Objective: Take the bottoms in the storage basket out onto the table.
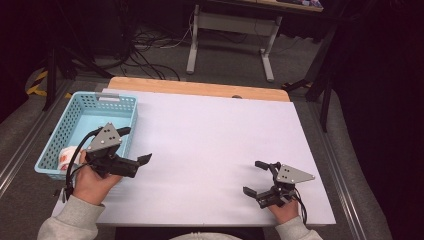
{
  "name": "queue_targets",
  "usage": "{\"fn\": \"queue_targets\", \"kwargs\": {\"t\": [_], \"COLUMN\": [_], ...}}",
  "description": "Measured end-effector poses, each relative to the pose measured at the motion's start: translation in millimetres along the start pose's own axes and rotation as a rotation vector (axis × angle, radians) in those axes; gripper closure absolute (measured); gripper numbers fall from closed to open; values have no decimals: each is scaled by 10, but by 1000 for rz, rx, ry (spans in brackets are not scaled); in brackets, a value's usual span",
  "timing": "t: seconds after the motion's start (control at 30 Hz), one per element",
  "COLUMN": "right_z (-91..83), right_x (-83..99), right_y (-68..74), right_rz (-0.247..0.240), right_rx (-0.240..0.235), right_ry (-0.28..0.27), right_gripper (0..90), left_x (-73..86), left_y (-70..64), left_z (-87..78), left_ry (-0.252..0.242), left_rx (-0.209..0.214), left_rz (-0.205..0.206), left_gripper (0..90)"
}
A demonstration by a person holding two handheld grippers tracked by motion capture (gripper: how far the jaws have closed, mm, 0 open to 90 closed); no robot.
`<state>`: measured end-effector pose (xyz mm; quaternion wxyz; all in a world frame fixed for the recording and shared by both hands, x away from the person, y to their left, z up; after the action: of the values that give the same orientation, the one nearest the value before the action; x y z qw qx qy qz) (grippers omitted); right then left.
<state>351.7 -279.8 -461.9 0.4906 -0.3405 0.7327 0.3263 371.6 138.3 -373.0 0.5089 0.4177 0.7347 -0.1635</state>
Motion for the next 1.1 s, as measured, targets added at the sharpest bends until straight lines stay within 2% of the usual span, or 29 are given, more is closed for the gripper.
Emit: {"fn": "queue_targets", "kwargs": {"t": [0.43,1.1], "right_z": [3,4], "right_x": [1,2], "right_y": [2,3], "right_rz": [0,-1], "right_rx": [-1,-2], "right_ry": [2,2], "right_gripper": [6,6], "left_x": [144,325], "left_y": [235,502], "left_z": [-192,-380], "left_ry": [67,128], "left_rx": [-52,-106], "left_rz": [-11,-53], "left_gripper": [13,13]}}
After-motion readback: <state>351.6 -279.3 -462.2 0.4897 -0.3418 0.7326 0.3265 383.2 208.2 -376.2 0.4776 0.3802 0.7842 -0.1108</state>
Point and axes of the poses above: each handheld gripper's, and its own axes: z roughly forward along the jaws, x roughly out of its underside, y roughly to its left, the point moved 5 cm from there along z, roughly forward along the jaws, and after that the axes turned 9 degrees about z, right-handed, at the moved point
